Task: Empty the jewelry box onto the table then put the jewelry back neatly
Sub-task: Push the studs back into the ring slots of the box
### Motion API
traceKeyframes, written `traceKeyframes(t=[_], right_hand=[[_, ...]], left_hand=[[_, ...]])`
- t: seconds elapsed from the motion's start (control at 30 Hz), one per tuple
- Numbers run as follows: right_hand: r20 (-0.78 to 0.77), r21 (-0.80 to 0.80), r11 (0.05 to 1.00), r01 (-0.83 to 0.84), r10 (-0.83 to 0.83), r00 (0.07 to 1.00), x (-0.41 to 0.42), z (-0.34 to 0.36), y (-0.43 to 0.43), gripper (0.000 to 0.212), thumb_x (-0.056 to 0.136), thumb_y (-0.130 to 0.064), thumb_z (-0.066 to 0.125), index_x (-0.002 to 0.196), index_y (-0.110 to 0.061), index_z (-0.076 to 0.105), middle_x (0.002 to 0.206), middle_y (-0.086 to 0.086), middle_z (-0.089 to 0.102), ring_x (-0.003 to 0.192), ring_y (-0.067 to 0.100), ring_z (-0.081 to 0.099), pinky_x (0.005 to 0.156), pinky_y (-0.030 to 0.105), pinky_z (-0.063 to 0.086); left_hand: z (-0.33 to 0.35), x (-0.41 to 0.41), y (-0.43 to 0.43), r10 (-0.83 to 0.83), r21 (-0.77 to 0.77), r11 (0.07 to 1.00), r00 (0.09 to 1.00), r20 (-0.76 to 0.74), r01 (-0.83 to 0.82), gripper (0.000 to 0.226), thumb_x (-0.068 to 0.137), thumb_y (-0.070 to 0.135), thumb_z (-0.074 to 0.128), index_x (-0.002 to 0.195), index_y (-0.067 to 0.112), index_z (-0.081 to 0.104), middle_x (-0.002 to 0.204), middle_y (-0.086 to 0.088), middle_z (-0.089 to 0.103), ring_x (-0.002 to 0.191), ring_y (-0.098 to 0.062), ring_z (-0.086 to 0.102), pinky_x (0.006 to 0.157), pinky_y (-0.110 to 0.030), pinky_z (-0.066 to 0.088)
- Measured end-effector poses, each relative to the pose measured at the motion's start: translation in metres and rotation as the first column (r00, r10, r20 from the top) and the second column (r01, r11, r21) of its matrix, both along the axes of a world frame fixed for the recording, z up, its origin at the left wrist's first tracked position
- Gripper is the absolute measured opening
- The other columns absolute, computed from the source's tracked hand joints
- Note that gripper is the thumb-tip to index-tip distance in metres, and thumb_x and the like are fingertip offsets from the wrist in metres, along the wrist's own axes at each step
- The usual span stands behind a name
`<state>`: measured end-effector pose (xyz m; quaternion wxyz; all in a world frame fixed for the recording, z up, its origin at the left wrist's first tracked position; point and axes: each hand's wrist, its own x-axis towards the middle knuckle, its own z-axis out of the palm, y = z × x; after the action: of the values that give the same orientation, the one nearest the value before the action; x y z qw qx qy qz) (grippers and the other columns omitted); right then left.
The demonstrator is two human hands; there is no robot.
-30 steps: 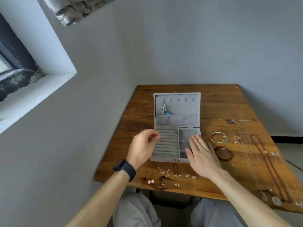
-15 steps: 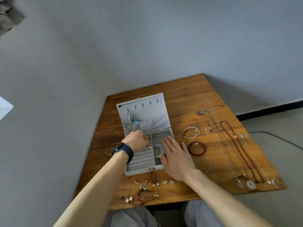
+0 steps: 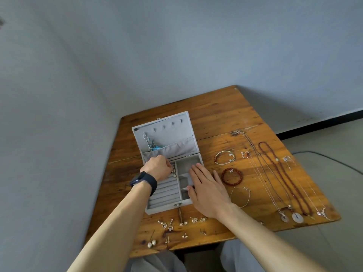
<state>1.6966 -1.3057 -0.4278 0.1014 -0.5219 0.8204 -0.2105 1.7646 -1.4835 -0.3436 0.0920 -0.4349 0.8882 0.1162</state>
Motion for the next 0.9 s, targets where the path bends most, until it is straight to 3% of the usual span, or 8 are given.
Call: traceKeyframes(t=[0.43,0.73,0.9], right_hand=[[0.011,-0.003,1.000,0.010,-0.010,1.000,0.000,-0.001,-0.001,0.062,0.104,-0.047,0.019,0.159,-0.020,0.011,0.167,-0.008,0.004,0.151,0.007,-0.012,0.124,0.046,0.003],[0.021,-0.030,0.999,0.024,-0.023,1.000,0.002,0.000,-0.001,0.061,0.104,-0.045,0.024,0.159,-0.019,0.016,0.167,-0.008,0.008,0.151,0.005,-0.010,0.124,0.047,0.005],[0.017,-0.052,0.998,0.035,-0.034,0.999,0.002,-0.001,-0.001,0.061,0.104,-0.044,0.027,0.159,-0.018,0.019,0.166,-0.008,0.012,0.152,0.005,-0.009,0.123,0.047,0.006]], left_hand=[[0.001,0.002,-0.009,0.000,0.063,0.998,1.000,-0.004,0.001,0.017,0.093,0.029,0.060,0.096,0.020,0.074,0.097,-0.005,0.072,0.087,-0.022,0.067,0.080,-0.035,0.057],[0.000,0.001,-0.004,0.023,0.004,1.000,0.999,-0.027,-0.023,0.018,0.094,0.029,0.058,0.104,0.024,0.071,0.106,-0.005,0.070,0.098,-0.025,0.066,0.088,-0.040,0.056],[-0.008,0.004,0.002,0.038,-0.082,0.996,0.996,-0.079,-0.044,0.013,0.095,0.029,0.057,0.103,0.031,0.067,0.103,0.000,0.068,0.094,-0.025,0.065,0.078,-0.036,0.056]])
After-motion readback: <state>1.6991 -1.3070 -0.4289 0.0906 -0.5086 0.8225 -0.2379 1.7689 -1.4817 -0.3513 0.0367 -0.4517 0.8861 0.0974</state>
